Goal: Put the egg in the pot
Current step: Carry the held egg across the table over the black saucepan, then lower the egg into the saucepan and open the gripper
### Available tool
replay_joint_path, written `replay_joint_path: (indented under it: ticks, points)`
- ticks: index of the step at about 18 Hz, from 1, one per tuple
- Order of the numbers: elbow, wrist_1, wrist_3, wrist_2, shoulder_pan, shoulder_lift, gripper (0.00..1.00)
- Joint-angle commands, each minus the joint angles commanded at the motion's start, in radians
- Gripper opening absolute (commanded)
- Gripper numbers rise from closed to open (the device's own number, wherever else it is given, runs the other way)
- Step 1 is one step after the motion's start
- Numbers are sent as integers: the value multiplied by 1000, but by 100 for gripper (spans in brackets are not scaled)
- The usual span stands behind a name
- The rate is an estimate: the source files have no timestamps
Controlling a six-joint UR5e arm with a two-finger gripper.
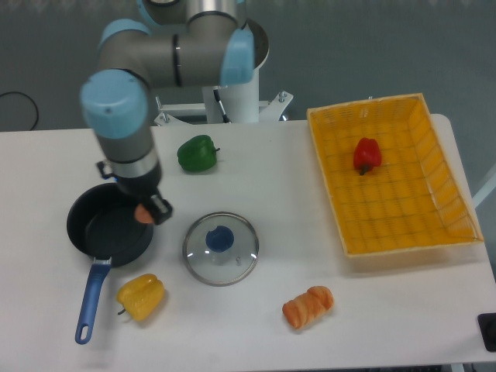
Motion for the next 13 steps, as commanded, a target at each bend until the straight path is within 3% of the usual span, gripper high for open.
replay_joint_path:
  ticks: [7,13]
  points:
    - [-81,107,-111,97,-87,-40,41]
    - [-88,129,-138,126,-121,-78,41]
